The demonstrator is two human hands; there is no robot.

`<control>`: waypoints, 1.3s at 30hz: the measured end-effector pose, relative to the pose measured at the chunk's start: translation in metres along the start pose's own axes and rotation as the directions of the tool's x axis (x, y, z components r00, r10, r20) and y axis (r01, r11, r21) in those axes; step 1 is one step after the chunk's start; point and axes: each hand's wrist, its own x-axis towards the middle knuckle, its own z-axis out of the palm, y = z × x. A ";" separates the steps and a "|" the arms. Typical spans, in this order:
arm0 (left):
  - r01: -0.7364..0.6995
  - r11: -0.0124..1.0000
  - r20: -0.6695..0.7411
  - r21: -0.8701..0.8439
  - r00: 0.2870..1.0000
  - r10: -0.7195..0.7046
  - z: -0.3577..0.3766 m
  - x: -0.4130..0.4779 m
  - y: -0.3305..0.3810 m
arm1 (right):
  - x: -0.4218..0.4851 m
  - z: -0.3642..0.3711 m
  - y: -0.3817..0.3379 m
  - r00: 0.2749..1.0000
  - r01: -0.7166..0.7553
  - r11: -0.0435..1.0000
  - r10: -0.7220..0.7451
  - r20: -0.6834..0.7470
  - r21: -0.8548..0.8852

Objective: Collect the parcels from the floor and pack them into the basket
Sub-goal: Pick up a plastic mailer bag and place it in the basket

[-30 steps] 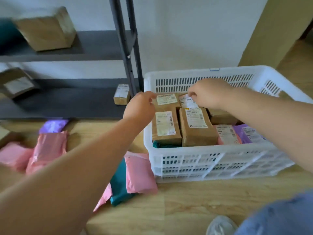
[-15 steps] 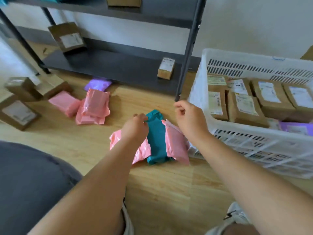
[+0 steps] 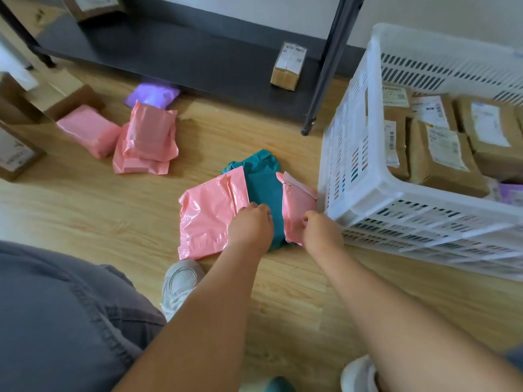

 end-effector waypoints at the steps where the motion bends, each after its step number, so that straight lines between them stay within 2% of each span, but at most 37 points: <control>1: 0.008 1.000 0.010 0.011 1.000 -0.008 0.001 0.001 -0.001 | 0.003 0.003 -0.002 1.000 -0.002 1.000 0.002 0.003 0.006; 4: 0.023 0.999 0.035 0.035 0.999 -0.024 0.004 0.005 -0.006 | 0.007 0.007 -0.007 1.000 -0.004 1.000 0.005 0.007 -0.008; 9: 0.011 1.000 0.000 0.027 1.000 -0.011 0.004 0.007 -0.008 | 0.008 0.003 -0.005 1.000 -0.014 0.999 0.014 -0.009 -0.029; 12: -0.012 1.000 -0.011 0.011 1.000 0.012 -0.002 0.007 -0.006 | 0.006 -0.002 -0.003 0.998 -0.004 1.000 0.002 -0.068 -0.019; 15: -0.080 0.997 -0.042 0.002 0.996 0.080 -0.012 0.004 0.004 | -0.003 -0.014 -0.001 0.989 0.024 1.000 -0.025 -0.148 -0.008; 20: -0.212 0.976 -0.186 -0.040 0.962 0.201 -0.038 -0.002 0.026 | -0.025 -0.040 -0.001 0.966 0.123 0.988 -0.098 -0.241 0.093; 24: -0.317 0.947 -0.238 0.051 0.917 0.320 -0.072 -0.011 0.040 | -0.042 -0.073 -0.001 0.959 0.218 0.966 -0.185 -0.216 0.142; 29: -0.442 0.866 -0.150 0.231 0.864 0.481 -0.118 -0.023 0.054 | -0.061 -0.125 -0.004 0.918 0.357 0.932 -0.339 -0.207 0.058; 31: -0.465 0.830 -0.166 0.307 0.833 0.528 -0.130 -0.031 0.061 | -0.069 -0.146 -0.005 0.900 0.403 0.914 -0.391 -0.192 0.031; 34: -0.475 0.805 -0.229 0.355 0.790 0.568 -0.137 -0.042 0.069 | -0.076 -0.170 -0.004 0.880 0.446 0.890 -0.417 -0.229 0.092; 36: -0.463 0.819 -0.295 0.340 0.774 0.560 -0.135 -0.046 0.072 | -0.079 -0.181 -0.003 0.869 0.467 0.872 -0.422 -0.257 0.147; 39: -0.429 0.892 -0.299 0.146 0.840 0.453 -0.133 -0.051 0.074 | -0.083 -0.191 -0.003 0.861 0.477 0.846 -0.396 -0.319 0.238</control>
